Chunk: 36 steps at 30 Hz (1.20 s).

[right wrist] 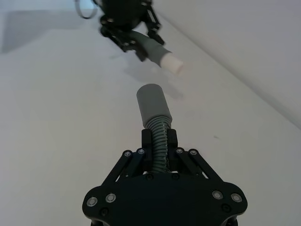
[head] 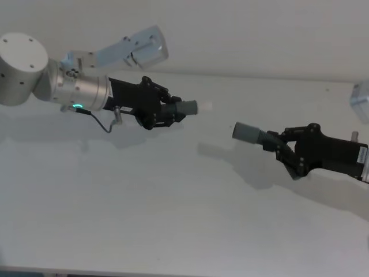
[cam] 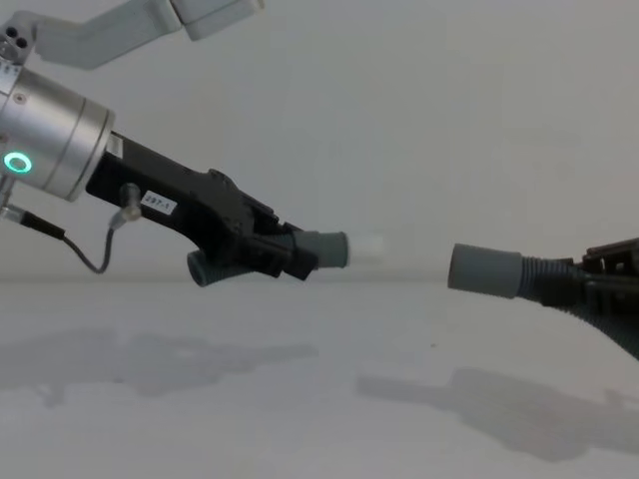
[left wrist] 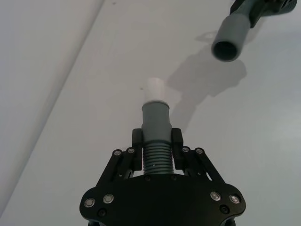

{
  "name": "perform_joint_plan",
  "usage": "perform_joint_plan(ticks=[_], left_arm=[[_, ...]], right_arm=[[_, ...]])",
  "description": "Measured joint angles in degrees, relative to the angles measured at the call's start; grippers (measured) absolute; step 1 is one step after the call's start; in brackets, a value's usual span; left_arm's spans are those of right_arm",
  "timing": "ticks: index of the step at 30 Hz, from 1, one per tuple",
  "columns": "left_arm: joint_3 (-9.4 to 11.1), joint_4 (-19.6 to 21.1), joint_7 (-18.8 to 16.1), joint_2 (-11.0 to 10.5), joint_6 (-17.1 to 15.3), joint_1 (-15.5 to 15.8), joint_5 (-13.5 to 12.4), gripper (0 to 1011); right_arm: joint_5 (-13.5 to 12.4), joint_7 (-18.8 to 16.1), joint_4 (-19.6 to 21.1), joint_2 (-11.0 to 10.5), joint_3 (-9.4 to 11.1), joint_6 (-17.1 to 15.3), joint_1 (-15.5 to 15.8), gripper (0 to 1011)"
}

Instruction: Use both hands to pick up one end of the pipe from the table, align the ends, and insert them.

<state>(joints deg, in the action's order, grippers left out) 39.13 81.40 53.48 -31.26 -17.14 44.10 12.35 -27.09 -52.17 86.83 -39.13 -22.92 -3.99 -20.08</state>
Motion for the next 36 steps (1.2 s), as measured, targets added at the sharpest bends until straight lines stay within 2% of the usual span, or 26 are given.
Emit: perform_joint_plan(ticks=[6, 12, 22, 36], left_arm=[[0.9, -0.4, 2.7, -0.9, 0.8, 1.3, 0.3, 348], [1.7, -0.7, 4.7, -1.5, 1.6, 2.2, 0.7, 348], [2.3, -0.9, 6.4, -2.0, 2.3, 2.9, 1.2, 348], [3.3, 0.1, 7.6, -2.6, 3.3, 3.3, 1.5, 348]], right_arm=[[-2.5, -4.3, 0.6, -1.4, 0.0, 1.6, 0.1, 176], [-4.3, -6.8, 1.6, -2.6, 0.2, 2.3, 0.5, 176], [-6.0, -8.7, 2.6, -3.8, 0.3, 2.8, 0.9, 176], [-6.9, -9.7, 3.0, -4.3, 0.4, 3.1, 1.1, 176]])
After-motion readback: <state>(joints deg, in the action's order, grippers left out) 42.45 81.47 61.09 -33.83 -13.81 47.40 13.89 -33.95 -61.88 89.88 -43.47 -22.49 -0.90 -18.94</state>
